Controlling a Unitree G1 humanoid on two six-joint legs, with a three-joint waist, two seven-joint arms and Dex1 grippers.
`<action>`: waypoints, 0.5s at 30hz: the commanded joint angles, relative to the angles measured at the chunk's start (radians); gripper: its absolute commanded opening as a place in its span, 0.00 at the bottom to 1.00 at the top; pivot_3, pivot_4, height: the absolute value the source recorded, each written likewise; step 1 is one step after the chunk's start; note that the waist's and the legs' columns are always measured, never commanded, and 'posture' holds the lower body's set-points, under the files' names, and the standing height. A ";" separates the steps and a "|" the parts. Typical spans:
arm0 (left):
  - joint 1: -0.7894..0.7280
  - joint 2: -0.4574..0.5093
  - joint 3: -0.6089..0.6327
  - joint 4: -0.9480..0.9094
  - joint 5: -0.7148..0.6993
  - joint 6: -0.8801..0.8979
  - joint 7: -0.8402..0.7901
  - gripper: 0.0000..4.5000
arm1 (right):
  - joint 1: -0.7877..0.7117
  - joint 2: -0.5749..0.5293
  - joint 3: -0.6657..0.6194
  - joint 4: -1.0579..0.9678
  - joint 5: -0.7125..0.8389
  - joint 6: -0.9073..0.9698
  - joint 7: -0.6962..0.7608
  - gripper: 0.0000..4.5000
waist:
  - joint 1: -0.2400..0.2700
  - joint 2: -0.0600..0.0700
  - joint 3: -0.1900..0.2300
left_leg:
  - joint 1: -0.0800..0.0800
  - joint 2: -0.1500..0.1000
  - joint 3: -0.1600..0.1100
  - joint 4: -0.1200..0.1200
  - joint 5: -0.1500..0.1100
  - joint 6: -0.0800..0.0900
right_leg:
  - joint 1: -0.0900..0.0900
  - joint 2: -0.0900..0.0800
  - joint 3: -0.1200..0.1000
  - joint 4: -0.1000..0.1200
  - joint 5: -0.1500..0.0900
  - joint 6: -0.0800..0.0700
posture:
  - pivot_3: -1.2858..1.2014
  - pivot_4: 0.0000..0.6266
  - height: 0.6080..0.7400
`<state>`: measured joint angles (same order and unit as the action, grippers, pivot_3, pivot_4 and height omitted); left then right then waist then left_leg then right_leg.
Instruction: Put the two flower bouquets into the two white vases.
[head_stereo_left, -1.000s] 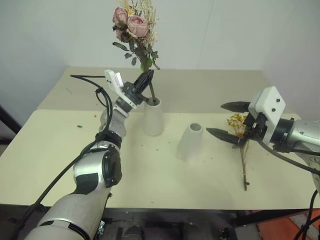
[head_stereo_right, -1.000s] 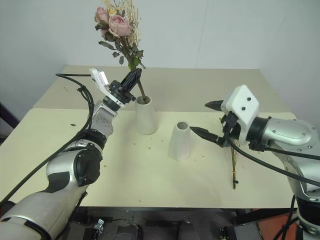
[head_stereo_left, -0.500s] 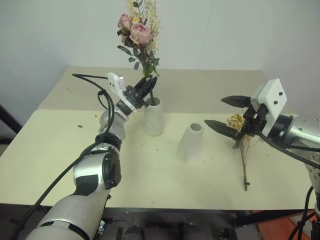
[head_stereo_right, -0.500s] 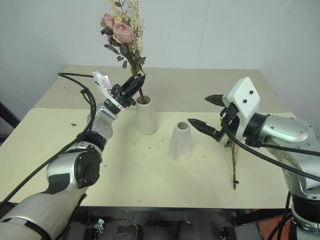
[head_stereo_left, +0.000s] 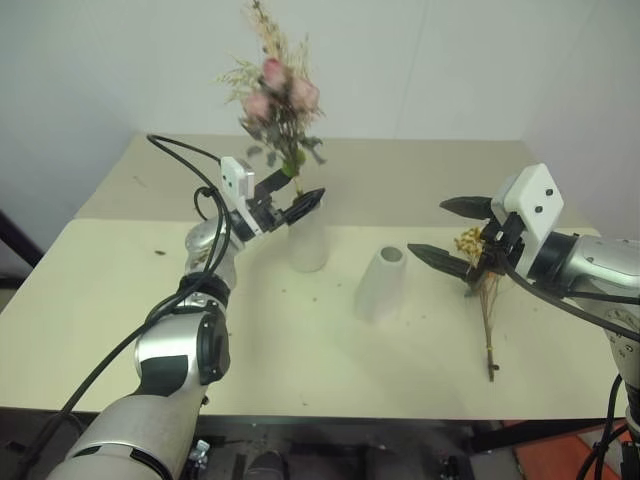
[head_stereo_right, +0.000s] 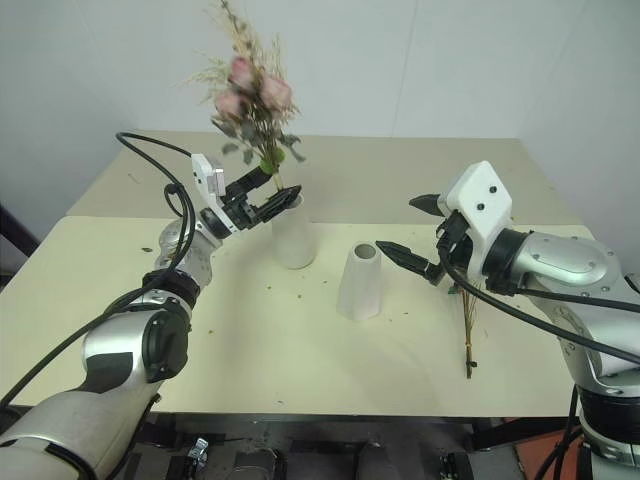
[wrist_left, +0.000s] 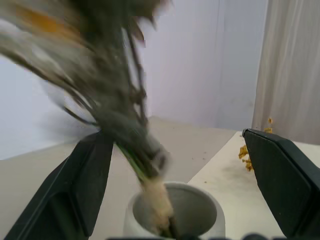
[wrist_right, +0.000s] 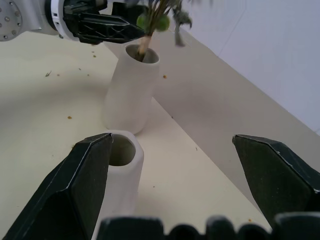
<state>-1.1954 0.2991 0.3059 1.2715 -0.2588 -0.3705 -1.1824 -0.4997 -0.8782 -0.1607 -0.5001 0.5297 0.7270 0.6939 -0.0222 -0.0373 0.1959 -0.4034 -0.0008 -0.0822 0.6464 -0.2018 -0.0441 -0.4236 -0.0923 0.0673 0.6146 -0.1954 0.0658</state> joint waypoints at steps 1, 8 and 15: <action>0.001 0.054 -0.035 -0.045 0.040 -0.017 -0.011 0.99 | -0.018 0.002 -0.004 -0.003 -0.013 -0.033 0.004 1.00 | -0.002 0.000 0.000 | 0.000 0.000 0.000 0.000 0.000 0.000 | 0.000 0.000 0.000 0.000 0.000 0.000 | 0.52 0.24 1.00; 0.046 0.156 -0.032 -0.136 0.006 -0.024 -0.105 0.99 | -0.011 -0.008 -0.019 0.008 -0.024 -0.033 0.010 1.00 | -0.009 0.000 0.000 | 0.000 0.000 0.000 0.000 0.000 0.000 | 0.000 0.000 0.000 0.001 0.000 0.000 | 0.52 0.24 1.00; 0.295 0.330 0.008 -0.519 -0.139 0.184 -0.248 0.99 | 0.073 -0.077 -0.135 0.019 -0.016 0.025 0.013 1.00 | -0.027 0.000 0.000 | 0.001 0.001 0.000 0.000 0.000 0.001 | -0.001 0.000 0.000 0.002 0.000 0.000 | 0.52 0.24 1.00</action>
<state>-0.9289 0.5873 0.2908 0.8700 -0.3460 -0.2472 -1.4003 -0.4296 -0.9294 -0.2207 -0.4796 0.5117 0.7306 0.7139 -0.0488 -0.0370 0.1958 -0.4023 0.0005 -0.0822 0.6462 -0.2021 -0.0435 -0.4242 -0.0920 0.0675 0.6173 -0.1953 0.0656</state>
